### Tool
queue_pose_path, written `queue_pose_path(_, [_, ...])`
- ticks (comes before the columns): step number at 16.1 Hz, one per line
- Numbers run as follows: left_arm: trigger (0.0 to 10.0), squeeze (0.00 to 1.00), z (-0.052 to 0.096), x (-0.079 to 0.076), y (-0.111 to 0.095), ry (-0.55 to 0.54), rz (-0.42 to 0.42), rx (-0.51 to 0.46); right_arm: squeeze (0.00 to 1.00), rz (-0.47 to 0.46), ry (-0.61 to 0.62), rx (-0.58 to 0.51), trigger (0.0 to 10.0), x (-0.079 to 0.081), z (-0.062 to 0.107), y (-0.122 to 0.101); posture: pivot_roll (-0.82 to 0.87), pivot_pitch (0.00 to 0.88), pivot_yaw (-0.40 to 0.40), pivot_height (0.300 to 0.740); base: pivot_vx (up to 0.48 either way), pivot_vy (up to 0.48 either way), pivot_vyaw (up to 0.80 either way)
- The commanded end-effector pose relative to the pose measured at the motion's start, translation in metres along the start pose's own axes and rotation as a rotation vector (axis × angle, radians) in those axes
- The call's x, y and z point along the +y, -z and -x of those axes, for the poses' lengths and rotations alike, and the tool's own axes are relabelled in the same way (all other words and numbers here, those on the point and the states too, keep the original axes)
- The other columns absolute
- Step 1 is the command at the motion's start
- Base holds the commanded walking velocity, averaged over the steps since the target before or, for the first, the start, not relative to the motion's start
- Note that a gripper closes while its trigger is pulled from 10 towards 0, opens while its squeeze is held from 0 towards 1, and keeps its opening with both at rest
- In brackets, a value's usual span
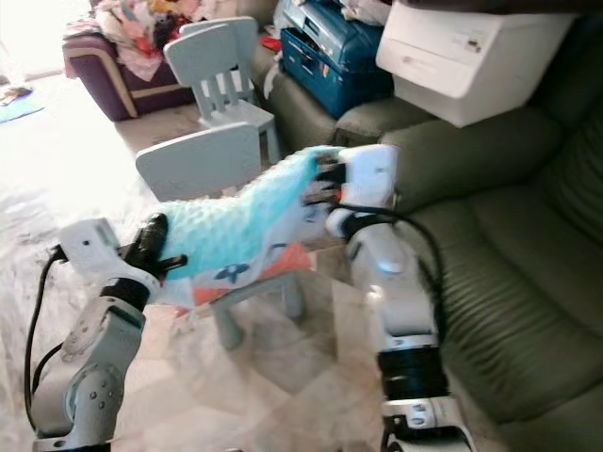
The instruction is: Move the pillow to the sofa
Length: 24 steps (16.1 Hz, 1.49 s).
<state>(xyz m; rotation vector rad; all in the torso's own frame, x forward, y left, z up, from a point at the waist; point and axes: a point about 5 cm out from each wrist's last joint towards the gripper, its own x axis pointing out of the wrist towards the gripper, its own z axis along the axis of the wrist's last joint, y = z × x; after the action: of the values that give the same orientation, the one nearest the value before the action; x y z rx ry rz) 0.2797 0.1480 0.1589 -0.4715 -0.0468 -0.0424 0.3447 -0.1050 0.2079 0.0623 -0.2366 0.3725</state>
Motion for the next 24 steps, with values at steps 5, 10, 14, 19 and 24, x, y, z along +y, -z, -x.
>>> queue_pose_path(5, [0.0, 0.0, 0.0004, -0.0088, -0.0019, 0.034, 0.01, -0.008, 0.0, 0.009, 0.005, -0.028, 10.0, -0.0038, -0.0009, -0.0099, -0.26, 0.126, 0.093, 0.74, 0.0, 0.469, 0.0])
queue_pose_path(10, [0.0, 0.0, 0.001, -0.0097, -0.0017, 0.039, 0.007, -0.012, 0.0, 0.012, 0.008, -0.007, 10.0, -0.0048, -0.0002, -0.0066, -0.26, 0.128, 0.091, 0.74, 0.0, 0.283, 0.0])
queue_pose_path(14, [0.0, 0.0, 0.0015, -0.0092, -0.0003, 0.042, 0.002, -0.006, 0.0, 0.006, 0.015, 0.008, 10.0, -0.0045, 0.0, -0.0044, -0.26, 0.129, 0.092, 0.74, 0.0, 0.0, 0.0])
queue_pose_path(19, [0.0, 0.0, 0.002, -0.0078, -0.0009, 0.046, 0.001, -0.012, 0.0, -0.002, 0.02, 0.019, 10.0, -0.005, 0.0, -0.0026, -0.26, 0.13, 0.093, 0.74, 0.0, 0.0, -0.74])
queue_pose_path(24, [0.0, 0.0, 0.0022, -0.0099, 0.0008, 0.064, 0.003, -0.004, 0.0, -0.002, 0.022, 0.022, 10.0, -0.0053, -0.0002, -0.0021, -0.26, 0.131, 0.095, 0.74, 0.0, 0.0, -0.79])
